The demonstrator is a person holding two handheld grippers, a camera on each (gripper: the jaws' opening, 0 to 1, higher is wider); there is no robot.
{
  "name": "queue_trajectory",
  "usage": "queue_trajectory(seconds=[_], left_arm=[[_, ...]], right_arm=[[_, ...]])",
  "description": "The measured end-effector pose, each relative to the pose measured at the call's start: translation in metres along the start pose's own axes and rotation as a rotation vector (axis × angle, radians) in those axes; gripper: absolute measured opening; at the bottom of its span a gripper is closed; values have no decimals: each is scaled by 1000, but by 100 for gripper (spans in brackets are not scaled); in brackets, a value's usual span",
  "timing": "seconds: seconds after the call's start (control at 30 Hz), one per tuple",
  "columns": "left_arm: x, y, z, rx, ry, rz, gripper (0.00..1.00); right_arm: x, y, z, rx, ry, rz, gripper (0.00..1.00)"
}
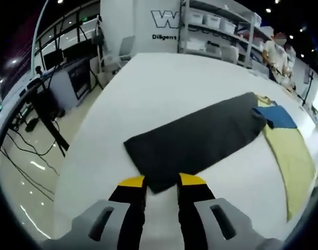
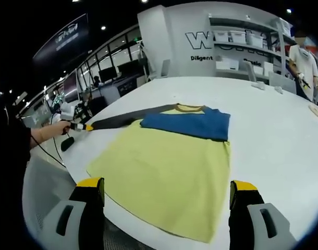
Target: Fold the garment on the visible template until the final outline fits inside the template.
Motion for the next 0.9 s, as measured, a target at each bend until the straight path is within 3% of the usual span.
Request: queue_trajectory(seconds=[0.27, 0.5, 0.9], left_arm=[[-2, 0, -2, 9, -2, -18, 0], [1, 2, -8, 49, -3, -26, 0], [16, -8, -32, -42, -49, 5, 0]], right_arm=[[2, 0, 2, -10, -6, 2, 99], [2, 1, 4, -10, -4, -3, 99], [6, -4, 7, -41, -1, 2, 99]])
Point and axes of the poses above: the point that each gripper's makers call its tool centre point, and the gripper's own axes: x roughly backward along the fingers, y roughly to its left, z roughly out of its underside, the point moved 10 cm from there along x, roughly backward along the fingers, and after that the axes turned 3 degrees about y, right-handed, at the moved point
